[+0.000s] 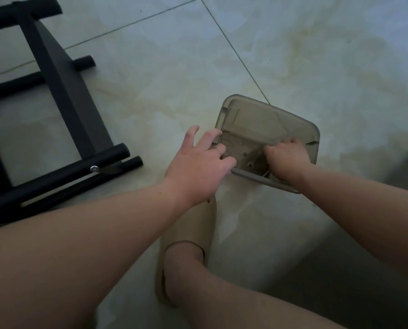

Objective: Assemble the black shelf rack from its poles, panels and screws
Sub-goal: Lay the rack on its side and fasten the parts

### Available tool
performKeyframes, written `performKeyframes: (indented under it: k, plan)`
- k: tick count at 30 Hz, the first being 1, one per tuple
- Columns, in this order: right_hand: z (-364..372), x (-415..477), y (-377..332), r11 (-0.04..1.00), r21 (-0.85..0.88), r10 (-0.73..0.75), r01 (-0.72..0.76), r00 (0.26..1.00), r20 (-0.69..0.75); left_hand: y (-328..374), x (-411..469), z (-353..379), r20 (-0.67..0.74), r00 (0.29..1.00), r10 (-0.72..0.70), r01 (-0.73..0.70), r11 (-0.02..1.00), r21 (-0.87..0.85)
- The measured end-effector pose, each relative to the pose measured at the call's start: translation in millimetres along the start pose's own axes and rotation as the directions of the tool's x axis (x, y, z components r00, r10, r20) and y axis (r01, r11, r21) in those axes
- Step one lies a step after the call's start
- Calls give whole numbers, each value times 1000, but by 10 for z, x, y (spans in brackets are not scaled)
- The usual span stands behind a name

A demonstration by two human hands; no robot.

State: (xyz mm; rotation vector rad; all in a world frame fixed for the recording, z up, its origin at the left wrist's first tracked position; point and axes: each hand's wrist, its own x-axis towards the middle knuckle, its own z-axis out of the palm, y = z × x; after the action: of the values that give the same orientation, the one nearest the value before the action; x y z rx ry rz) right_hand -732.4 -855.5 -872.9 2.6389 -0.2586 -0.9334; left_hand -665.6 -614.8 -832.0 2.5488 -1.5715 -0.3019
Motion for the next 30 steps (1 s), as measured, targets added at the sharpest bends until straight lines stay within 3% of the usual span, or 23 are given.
performKeyframes:
  k: [17,21,24,26,28,30]
  plan:
    - [51,111,-54,996,91,-10,6,999,48,-40,42,21,-3,1000,17,-17,1000,9]
    - [-98,67,-33,933,351,89,-78,996,-16,-60,66,0,26,1000,18,-18,1000,-9]
    - [-354,-89,21,825,562,146,-60,983,-109,-138,44,-108,-33,999,16,-22,985,-170]
    - [-599,-236,35,748,664,179,7,961,-212,-223,8,-244,-122,991,-46,2,941,-338]
    - [-914,-382,-12,673,731,202,113,923,-328,-329,-22,-406,-127,972,-197,106,855,-508]
    - [-1272,-512,-130,607,756,191,243,879,-436,-435,-18,-601,36,904,-425,315,608,-728]
